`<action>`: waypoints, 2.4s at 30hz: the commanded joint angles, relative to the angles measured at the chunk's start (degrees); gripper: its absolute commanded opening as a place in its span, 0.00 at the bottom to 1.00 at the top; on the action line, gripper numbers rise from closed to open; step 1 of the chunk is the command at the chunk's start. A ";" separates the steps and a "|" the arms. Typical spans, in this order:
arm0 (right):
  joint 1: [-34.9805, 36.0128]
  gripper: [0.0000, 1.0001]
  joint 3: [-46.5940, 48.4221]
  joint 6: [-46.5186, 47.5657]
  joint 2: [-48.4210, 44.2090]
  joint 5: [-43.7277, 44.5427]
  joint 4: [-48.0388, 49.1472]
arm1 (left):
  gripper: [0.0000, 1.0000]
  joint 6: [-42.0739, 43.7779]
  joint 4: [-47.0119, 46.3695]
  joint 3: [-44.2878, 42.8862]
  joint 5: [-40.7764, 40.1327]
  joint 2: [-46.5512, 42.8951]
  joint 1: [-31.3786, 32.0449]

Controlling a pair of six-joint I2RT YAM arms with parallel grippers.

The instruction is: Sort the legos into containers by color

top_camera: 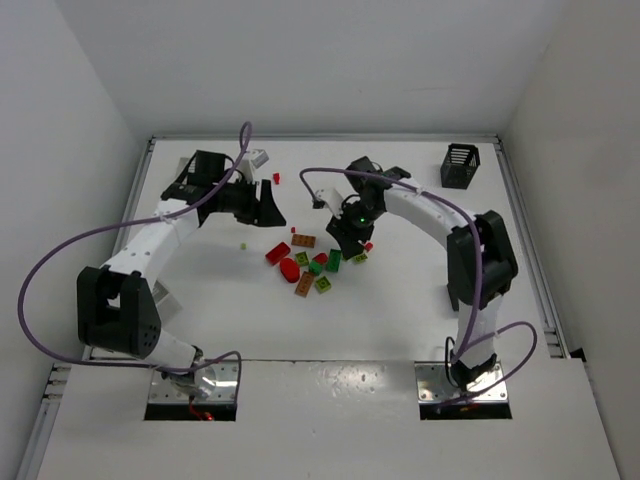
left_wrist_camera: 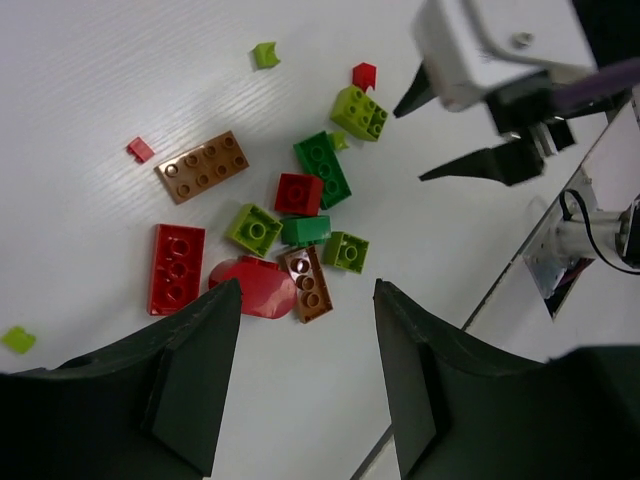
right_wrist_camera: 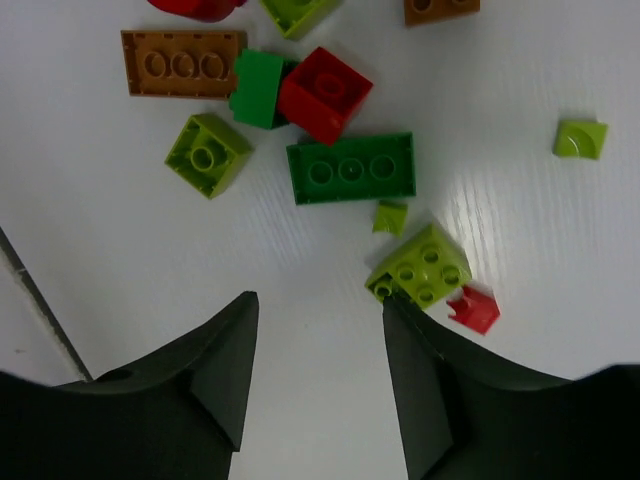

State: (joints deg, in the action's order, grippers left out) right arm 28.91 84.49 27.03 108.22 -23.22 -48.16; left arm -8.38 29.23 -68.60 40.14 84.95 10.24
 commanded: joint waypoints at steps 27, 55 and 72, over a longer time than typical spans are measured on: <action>0.45 0.30 16.67 -3.56 21.85 -4.47 0.26 | 0.61 0.38 -0.84 2.86 4.07 -1.89 -3.82; -0.07 0.47 11.93 0.30 11.94 -6.04 0.79 | 0.61 -0.67 -1.99 4.44 5.74 -1.36 -3.82; 2.56 0.44 12.81 -40.71 12.27 10.28 -4.58 | 0.61 -2.25 -3.04 4.97 3.10 -2.59 -3.82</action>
State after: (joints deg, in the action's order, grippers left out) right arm 29.74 99.24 0.27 123.09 -18.65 -53.21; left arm -9.82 27.68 -64.20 43.86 84.09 7.11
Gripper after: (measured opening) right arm 0.450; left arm 0.611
